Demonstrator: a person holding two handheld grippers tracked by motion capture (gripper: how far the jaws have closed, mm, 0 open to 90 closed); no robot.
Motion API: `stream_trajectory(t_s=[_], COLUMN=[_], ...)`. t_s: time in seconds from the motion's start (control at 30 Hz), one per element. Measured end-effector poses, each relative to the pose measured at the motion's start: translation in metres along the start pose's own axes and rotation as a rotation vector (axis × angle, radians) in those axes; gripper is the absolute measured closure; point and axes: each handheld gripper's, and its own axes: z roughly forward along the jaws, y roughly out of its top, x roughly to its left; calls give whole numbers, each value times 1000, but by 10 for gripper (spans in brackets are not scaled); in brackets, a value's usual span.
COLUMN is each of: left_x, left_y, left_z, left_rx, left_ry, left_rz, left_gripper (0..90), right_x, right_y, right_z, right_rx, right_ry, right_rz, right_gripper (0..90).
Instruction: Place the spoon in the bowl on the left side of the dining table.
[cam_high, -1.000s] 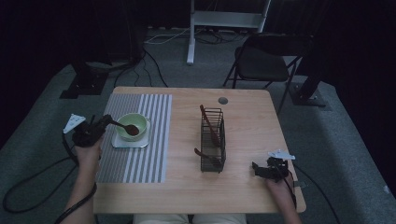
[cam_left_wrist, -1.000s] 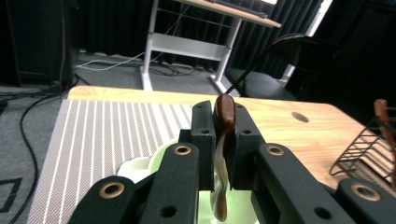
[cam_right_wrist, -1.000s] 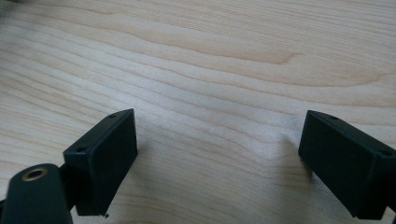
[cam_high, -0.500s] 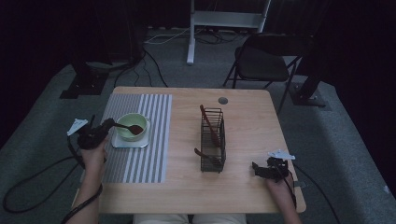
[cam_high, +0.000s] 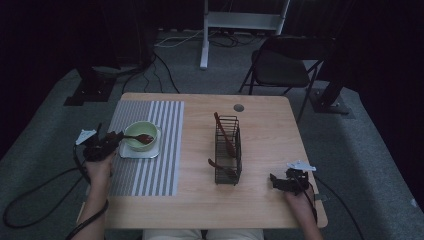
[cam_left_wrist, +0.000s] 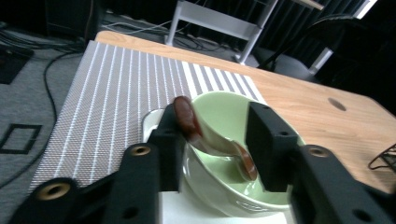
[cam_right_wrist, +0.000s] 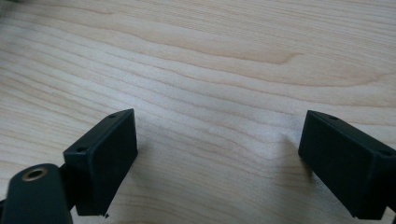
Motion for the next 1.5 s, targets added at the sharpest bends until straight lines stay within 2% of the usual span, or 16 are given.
stream_trajectory(t_s=[0.07,0.13,0.4,0.53,0.57,0.7,0.77,0.83,0.9,0.93,1.03,1.17,1.23,1.37,1.43,1.5], left_x=[0,0,2,1,2,4,4,4,3,4,6,6,7,7,6,4], left_y=[-1,-2,-6,-9,-10,-13,-16,-19,-22,-24,-29,-35,-40,-46,-49,-52], left_z=[1,2,3,0,-1,-3,-3,-5,-6,-7,-11,-16,-18,-22,-24,-26], left_rx=[-3,8,22,33,35,46,59,66,82,84,93,120,125,140,149,151], left_ry=[-1,3,37,76,69,94,101,101,139,126,115,112,103,113,114,129], left_rz=[-1,7,11,47,44,43,52,69,87,90,81,101,94,107,106,132], left_gripper=[549,500,478,452,429,394,343,337,294,294,294,293,278,276,214,195], right_x=[0,0,0,0,0,0,0,0,0,0,0,0,0,0,0,0], right_y=[0,0,0,0,0,0,0,0,0,0,0,0,0,0,0,0], right_z=[0,0,0,0,0,0,0,0,0,0,0,0,0,0,0,0], right_rx=[0,0,0,0,0,0,0,0,0,0,0,0,0,0,2,1], right_ry=[0,0,0,0,0,0,0,0,0,0,0,0,0,0,0,0], right_rz=[0,0,-1,0,-1,-1,-1,-1,-1,0,0,0,0,0,0,1], right_gripper=[109,109,109,109,110,110,109,110,110,109,110,109,109,109,109,109])
